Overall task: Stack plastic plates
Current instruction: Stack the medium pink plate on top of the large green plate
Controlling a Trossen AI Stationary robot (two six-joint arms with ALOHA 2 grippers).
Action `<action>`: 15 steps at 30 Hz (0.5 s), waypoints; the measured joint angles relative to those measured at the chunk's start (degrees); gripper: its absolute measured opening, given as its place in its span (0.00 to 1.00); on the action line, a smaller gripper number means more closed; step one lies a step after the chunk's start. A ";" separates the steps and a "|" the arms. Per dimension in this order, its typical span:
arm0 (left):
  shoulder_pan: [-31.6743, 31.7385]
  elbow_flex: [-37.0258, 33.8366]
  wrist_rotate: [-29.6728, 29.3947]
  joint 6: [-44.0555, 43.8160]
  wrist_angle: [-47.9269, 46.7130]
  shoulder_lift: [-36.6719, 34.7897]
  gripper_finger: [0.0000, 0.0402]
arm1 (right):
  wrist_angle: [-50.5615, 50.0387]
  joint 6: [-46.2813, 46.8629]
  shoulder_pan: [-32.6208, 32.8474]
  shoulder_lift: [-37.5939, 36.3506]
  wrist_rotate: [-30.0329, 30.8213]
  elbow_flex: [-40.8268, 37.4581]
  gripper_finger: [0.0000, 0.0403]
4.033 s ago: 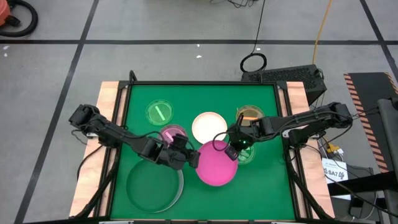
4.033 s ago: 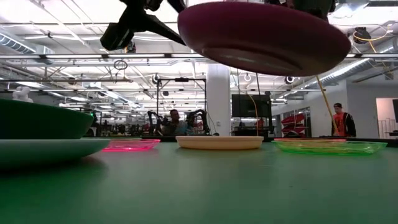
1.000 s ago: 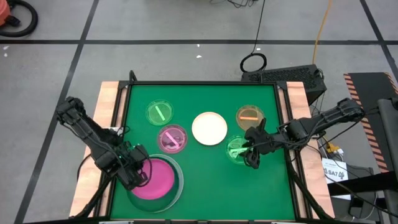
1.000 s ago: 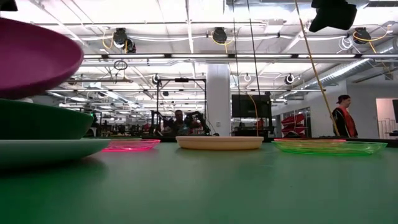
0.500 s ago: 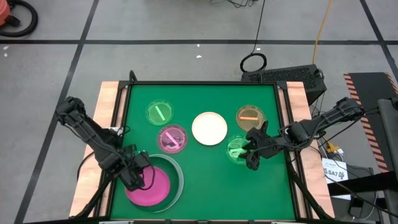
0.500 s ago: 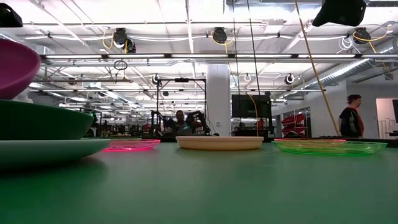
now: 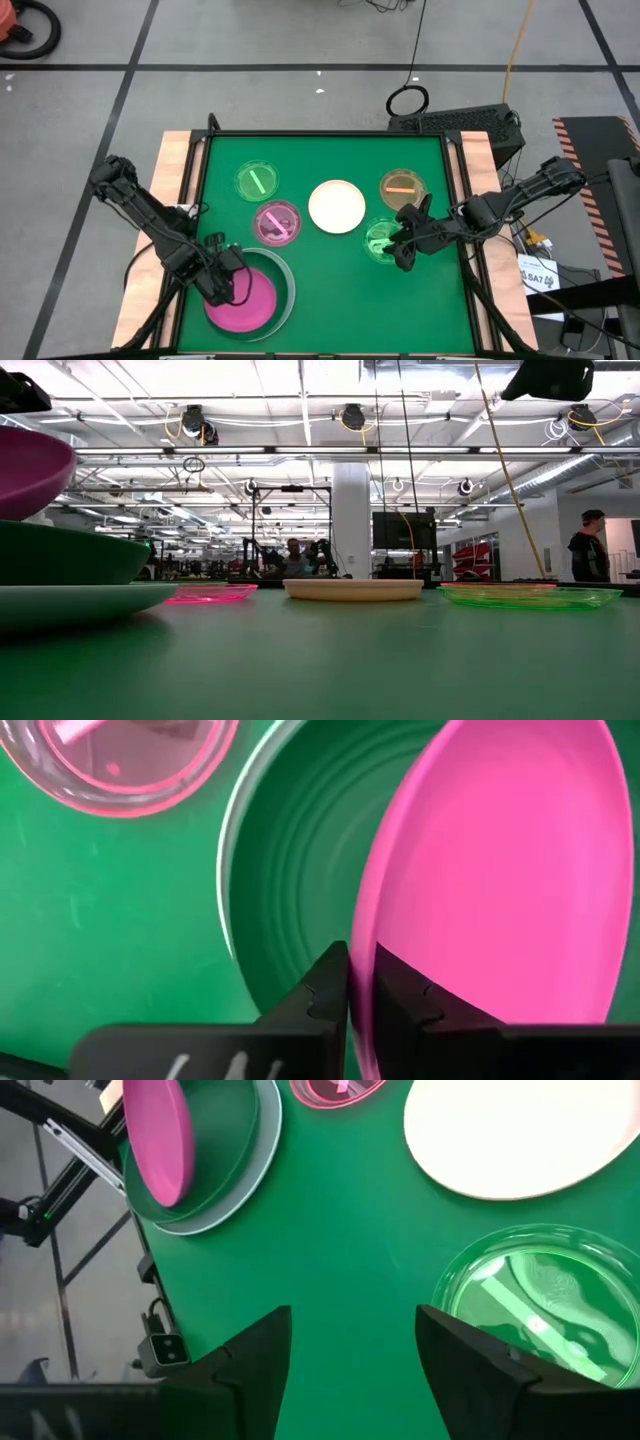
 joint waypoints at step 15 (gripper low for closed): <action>0.87 -1.26 -1.89 4.89 0.24 0.74 0.09 | 0.45 1.62 -0.02 0.00 2.90 0.00 0.52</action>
